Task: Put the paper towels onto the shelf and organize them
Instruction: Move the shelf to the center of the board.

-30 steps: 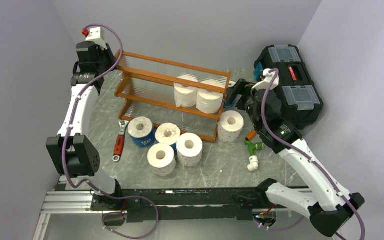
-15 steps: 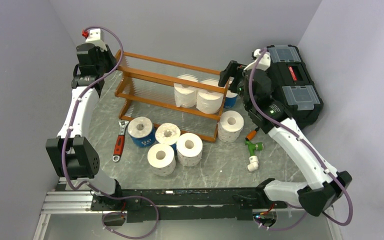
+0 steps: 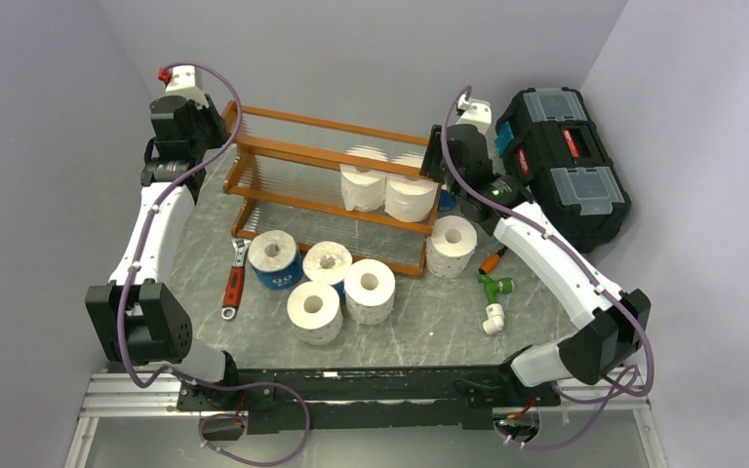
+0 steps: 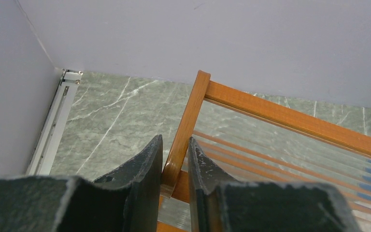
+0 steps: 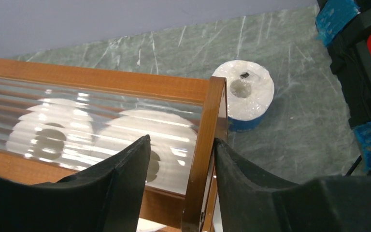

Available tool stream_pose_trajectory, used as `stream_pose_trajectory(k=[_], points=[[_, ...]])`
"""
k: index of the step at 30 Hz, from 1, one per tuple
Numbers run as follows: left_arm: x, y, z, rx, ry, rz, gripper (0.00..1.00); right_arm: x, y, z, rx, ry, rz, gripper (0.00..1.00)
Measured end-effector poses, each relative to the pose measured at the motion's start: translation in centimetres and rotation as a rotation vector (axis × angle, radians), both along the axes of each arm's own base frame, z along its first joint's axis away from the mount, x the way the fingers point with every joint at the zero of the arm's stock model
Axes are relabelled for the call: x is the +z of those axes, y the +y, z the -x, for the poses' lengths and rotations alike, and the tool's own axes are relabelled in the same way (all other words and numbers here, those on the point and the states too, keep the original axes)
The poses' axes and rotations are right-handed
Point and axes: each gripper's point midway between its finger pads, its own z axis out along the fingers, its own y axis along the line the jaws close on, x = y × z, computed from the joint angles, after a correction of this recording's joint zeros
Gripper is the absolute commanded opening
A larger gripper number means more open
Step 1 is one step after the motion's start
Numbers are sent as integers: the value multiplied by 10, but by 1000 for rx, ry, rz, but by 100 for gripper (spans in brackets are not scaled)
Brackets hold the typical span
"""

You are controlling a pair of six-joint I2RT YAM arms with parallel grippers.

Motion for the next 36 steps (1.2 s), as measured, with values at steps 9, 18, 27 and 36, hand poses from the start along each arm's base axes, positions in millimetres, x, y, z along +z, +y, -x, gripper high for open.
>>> stream_pose_trajectory(k=[9, 18, 27, 36], points=[[-1, 5, 19, 49, -15, 27, 0, 0, -7, -19, -35, 2, 30, 22], [-3, 17, 42, 137, -19, 46, 0, 0, 1, -58, -38, -15, 67, 18], [-4, 31, 53, 217, -39, 61, 0, 1, 19, -94, 20, -31, 75, 18], [-5, 43, 60, 297, -52, 73, 1, 1, 36, -117, 69, -39, 69, 27]])
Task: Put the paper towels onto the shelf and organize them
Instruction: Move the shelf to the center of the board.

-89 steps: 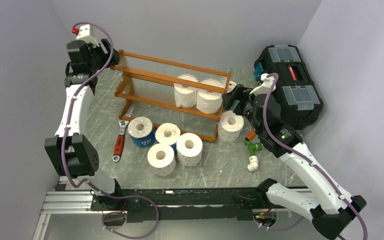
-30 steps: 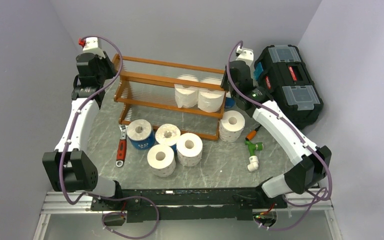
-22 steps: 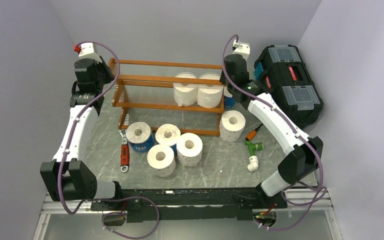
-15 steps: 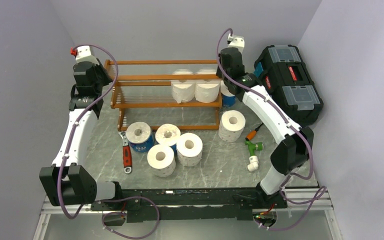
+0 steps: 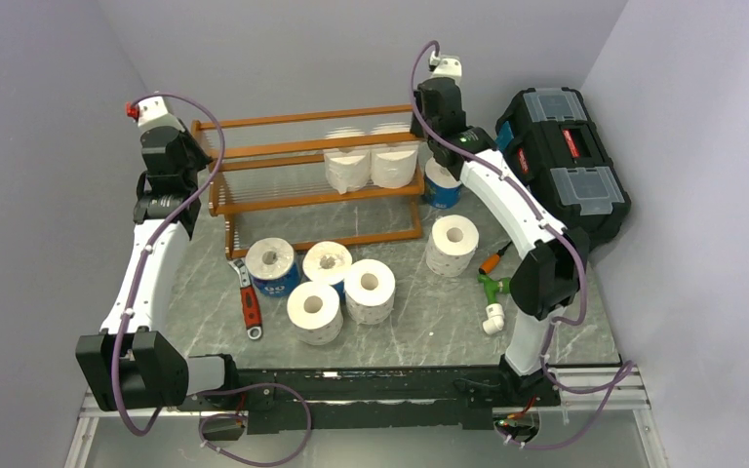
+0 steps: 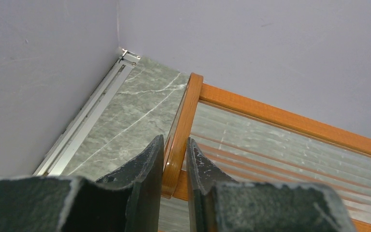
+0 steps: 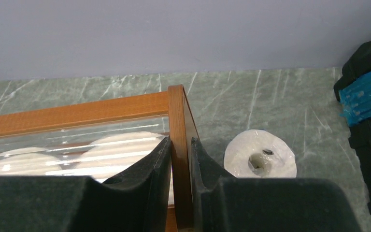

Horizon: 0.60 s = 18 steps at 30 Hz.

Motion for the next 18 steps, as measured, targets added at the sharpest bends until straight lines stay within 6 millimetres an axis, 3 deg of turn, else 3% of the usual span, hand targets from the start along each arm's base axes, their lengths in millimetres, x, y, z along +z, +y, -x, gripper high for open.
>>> stream_pose_trajectory(k=[2, 3, 6, 8, 13, 18], points=[[0, 1, 1, 10, 1, 7, 10, 1, 2, -3, 0, -4, -10, 40], [0, 1, 1, 12, 2, 11, 19, 1, 2, -3, -3, -3, -18, 48], [1, -1, 2, 12, 8, 31, 58, 0, 9, 0, 8, 7, -51, 69], [-2, -6, 4, 3, 29, 56, 97, -1, 15, 5, 23, 22, -65, 75], [-11, -23, 12, -19, 93, 128, 99, 5, 8, 23, 17, 50, -76, 80], [-2, -19, 29, 33, 86, 181, 99, 28, -35, 59, -49, 22, -135, 81]])
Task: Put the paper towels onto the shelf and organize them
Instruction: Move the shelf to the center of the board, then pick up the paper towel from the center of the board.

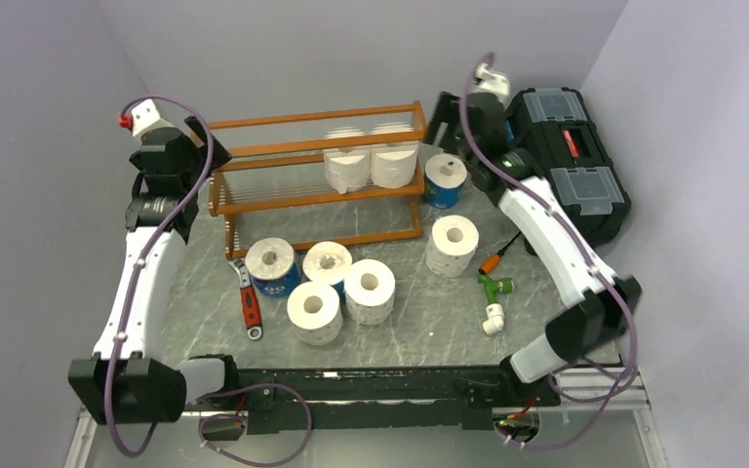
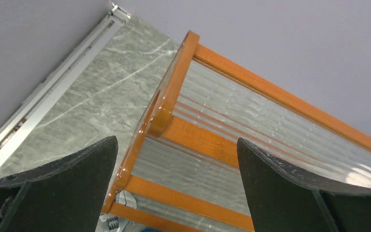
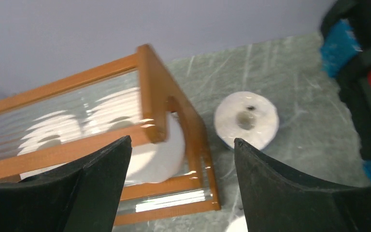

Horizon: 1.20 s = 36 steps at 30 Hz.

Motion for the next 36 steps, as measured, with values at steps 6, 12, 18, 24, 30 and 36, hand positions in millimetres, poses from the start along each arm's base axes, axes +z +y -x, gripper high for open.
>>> stream_pose_trajectory(k=[6, 12, 18, 24, 30, 36], points=[[56, 5, 48, 47, -164, 9, 99, 1, -98, 40, -226, -29, -140, 83], [98, -14, 88, -8, -248, 15, 99, -64, -146, 44, -381, 98, -256, 83], [48, -57, 118, -183, -125, 3, 99, -114, -135, 43, -373, 231, -298, 81], [-35, -71, 163, -325, 22, -24, 99, -127, -127, 39, -350, 257, -292, 80], [-60, -86, 190, -440, 4, -1, 99, -155, -105, 14, -303, 323, -178, 81], [-92, -101, 187, -512, 74, 27, 99, -169, -83, -8, -245, 351, -93, 81]])
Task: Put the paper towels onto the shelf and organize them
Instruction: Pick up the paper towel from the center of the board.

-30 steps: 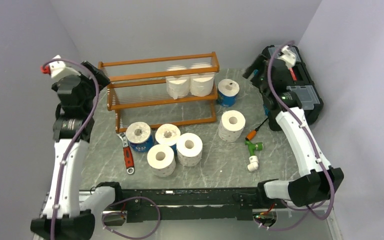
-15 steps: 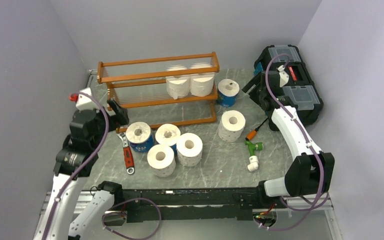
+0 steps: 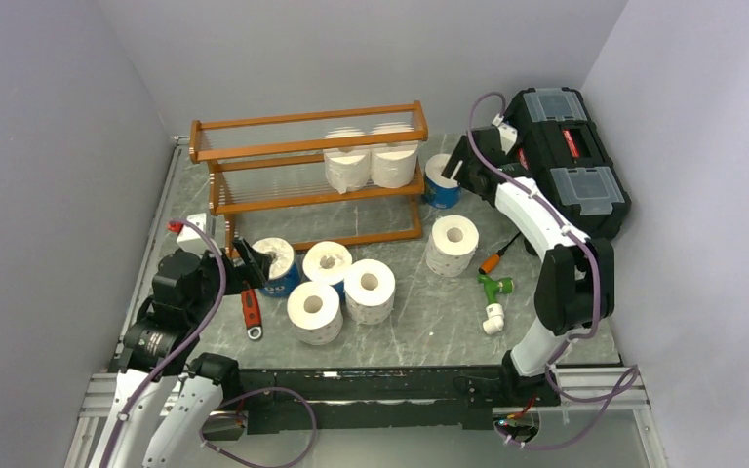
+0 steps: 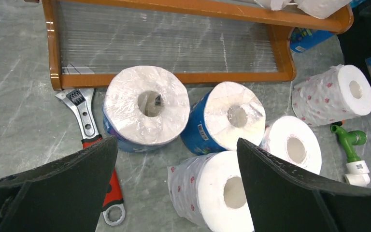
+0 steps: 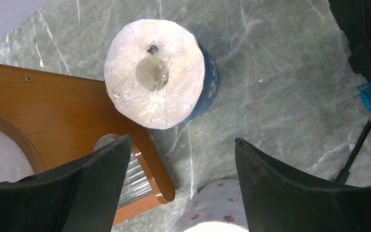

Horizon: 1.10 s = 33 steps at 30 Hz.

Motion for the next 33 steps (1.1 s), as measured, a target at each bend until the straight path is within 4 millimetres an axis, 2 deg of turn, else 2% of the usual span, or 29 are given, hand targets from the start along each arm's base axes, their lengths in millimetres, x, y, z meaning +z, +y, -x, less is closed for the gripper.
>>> stream_pose_trajectory(k=[4, 7, 10, 14, 17, 19, 22, 27, 33], points=[[-6, -3, -1, -12, 11, 5, 99, -1, -7, 3, -16, -14, 4, 81], [-12, -9, -3, -30, 23, 11, 99, -8, -12, 22, -21, -5, 8, 81], [-28, -13, -7, -45, 66, 7, 99, -9, -16, 36, -22, -2, 8, 81], [-43, -17, -10, -54, 130, -3, 99, -9, -18, 37, -27, -19, 3, 81], [-47, -19, -11, -63, 151, -4, 99, -12, -24, 29, -48, -24, -3, 80], [-49, -21, -12, -68, 160, -4, 99, -18, -30, 16, -69, -14, -8, 80], [-52, -21, -14, -68, 172, -8, 99, -30, -32, -6, -78, -2, -21, 80], [-55, -20, -14, -66, 182, -16, 99, -48, -26, -25, -66, 30, -32, 80], [-53, -19, -14, -61, 175, -18, 99, -42, -19, -44, -46, 10, -52, 82]])
